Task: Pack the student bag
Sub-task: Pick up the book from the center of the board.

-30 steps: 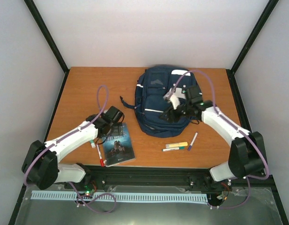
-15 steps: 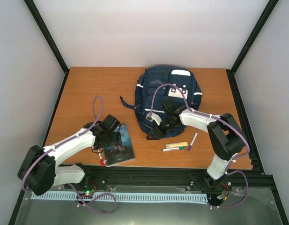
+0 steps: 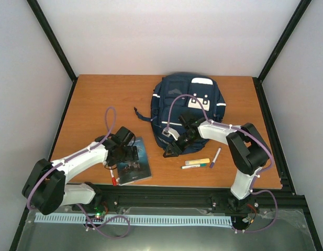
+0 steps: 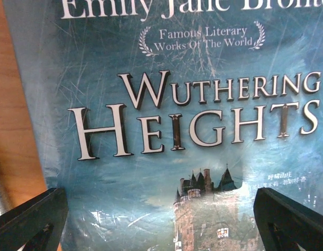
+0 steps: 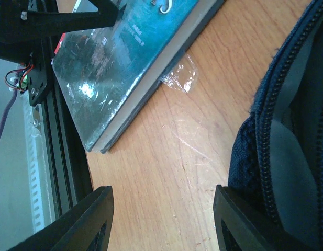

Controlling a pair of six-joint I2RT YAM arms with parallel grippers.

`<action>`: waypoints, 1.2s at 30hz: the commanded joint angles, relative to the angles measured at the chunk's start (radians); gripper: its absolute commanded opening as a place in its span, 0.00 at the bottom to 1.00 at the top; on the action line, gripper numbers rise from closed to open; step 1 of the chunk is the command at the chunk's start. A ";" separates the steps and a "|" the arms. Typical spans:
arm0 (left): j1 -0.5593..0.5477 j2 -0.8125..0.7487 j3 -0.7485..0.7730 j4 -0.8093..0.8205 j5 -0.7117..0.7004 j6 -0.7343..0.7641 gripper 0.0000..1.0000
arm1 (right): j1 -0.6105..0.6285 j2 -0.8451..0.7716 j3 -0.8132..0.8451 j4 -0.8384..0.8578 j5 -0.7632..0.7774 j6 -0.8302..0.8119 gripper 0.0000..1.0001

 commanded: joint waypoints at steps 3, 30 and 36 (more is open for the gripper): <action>-0.009 0.069 -0.026 0.294 0.239 -0.007 1.00 | 0.008 0.024 0.021 -0.012 -0.008 -0.007 0.54; 0.018 -0.148 -0.137 0.269 0.093 -0.079 0.93 | 0.128 0.084 0.159 -0.036 0.229 0.084 0.46; 0.024 -0.155 -0.197 0.374 0.172 -0.113 0.91 | 0.129 0.129 0.157 -0.029 0.323 0.112 0.44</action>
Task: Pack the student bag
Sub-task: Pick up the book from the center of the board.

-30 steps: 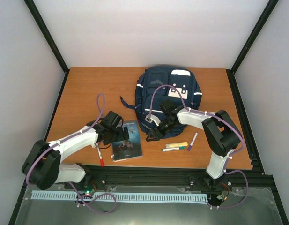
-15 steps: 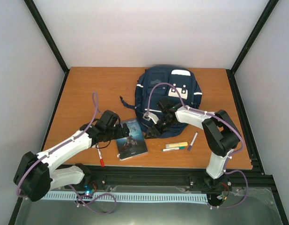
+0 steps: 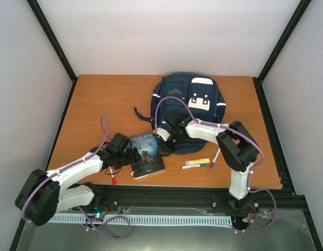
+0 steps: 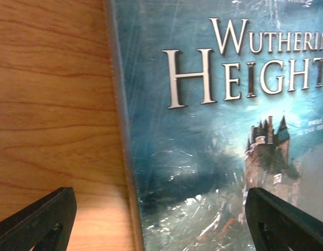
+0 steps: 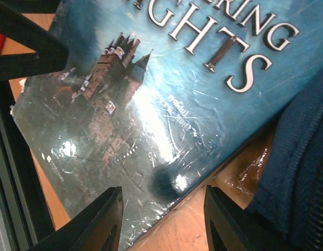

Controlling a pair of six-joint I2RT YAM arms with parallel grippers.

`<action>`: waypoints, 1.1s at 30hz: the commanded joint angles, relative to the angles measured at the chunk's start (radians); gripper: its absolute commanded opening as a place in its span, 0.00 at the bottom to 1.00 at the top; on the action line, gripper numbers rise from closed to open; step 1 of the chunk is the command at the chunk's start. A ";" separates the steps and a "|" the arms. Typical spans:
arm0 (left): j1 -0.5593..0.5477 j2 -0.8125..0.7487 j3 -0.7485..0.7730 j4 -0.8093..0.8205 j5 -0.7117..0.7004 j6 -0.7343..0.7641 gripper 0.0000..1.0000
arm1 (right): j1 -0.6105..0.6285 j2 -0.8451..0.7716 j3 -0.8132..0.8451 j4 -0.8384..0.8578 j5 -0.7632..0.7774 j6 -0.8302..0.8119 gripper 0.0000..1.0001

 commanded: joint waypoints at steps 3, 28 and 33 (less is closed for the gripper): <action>0.017 -0.014 -0.052 0.158 0.095 -0.067 0.91 | 0.004 0.057 -0.002 0.012 0.098 0.024 0.37; 0.049 -0.177 0.016 0.387 0.312 -0.051 0.98 | 0.001 0.197 0.048 -0.036 -0.068 -0.064 0.47; 0.049 -0.168 -0.009 0.416 0.340 -0.089 0.98 | 0.001 0.197 0.050 -0.036 -0.073 -0.067 0.48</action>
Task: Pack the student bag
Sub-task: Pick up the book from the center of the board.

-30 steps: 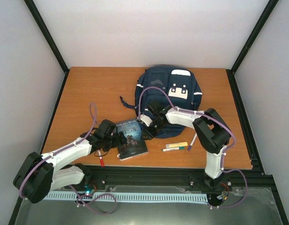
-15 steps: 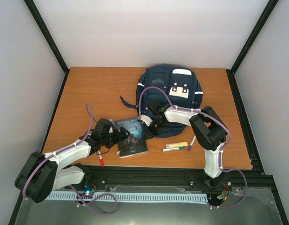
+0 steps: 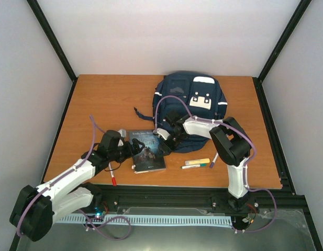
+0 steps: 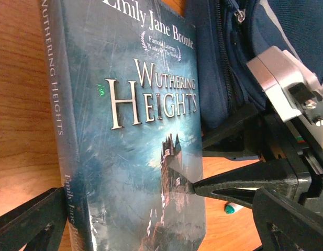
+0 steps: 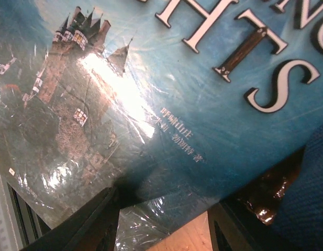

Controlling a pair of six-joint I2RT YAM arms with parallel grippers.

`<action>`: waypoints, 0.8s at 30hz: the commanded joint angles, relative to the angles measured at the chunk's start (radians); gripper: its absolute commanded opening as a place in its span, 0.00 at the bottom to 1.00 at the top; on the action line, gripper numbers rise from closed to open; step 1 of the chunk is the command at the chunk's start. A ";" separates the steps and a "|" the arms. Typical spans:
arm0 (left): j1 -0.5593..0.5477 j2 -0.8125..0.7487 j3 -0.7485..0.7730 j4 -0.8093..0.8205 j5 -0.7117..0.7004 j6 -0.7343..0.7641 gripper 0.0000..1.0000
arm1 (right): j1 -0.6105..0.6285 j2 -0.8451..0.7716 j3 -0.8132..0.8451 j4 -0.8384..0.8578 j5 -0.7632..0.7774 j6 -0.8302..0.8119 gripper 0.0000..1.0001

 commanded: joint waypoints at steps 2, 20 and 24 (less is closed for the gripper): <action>-0.016 0.031 0.023 0.224 0.154 -0.056 0.97 | 0.027 0.082 -0.021 0.023 0.008 -0.025 0.48; -0.015 -0.010 0.010 0.451 0.237 -0.148 0.82 | 0.024 0.102 -0.018 0.015 -0.036 -0.024 0.48; -0.016 -0.039 -0.005 0.470 0.218 -0.184 0.78 | 0.023 0.105 -0.019 0.013 -0.040 -0.025 0.48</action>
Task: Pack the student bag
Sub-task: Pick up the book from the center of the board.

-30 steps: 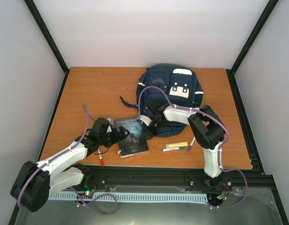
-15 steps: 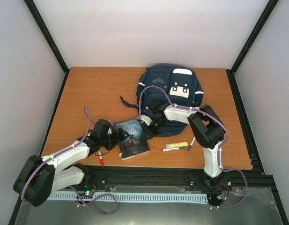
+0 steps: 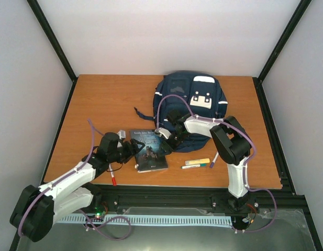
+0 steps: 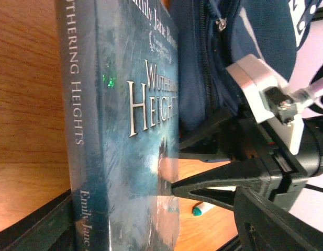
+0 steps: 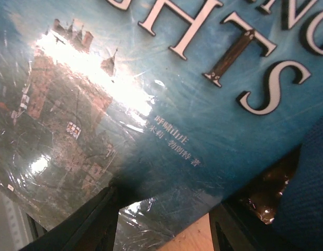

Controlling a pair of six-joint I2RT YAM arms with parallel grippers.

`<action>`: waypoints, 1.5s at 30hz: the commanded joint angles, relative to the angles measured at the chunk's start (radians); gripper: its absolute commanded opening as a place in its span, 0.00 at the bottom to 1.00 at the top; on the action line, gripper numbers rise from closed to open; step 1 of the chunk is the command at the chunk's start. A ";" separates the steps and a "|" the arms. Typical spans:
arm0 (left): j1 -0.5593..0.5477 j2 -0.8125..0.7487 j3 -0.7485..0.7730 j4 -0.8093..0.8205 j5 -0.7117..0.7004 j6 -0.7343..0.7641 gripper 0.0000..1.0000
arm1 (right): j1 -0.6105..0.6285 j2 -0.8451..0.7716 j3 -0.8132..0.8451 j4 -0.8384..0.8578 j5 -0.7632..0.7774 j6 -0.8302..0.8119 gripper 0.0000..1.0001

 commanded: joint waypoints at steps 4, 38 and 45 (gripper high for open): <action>-0.026 -0.064 0.095 0.210 0.122 -0.038 0.77 | 0.044 0.098 -0.030 0.044 -0.018 -0.018 0.48; -0.025 -0.081 0.406 -0.301 -0.044 0.198 0.10 | 0.028 -0.035 -0.025 0.019 -0.007 -0.031 0.48; -0.025 0.020 0.583 -0.420 -0.101 0.352 0.01 | -0.016 -0.286 -0.049 0.010 0.073 -0.076 0.51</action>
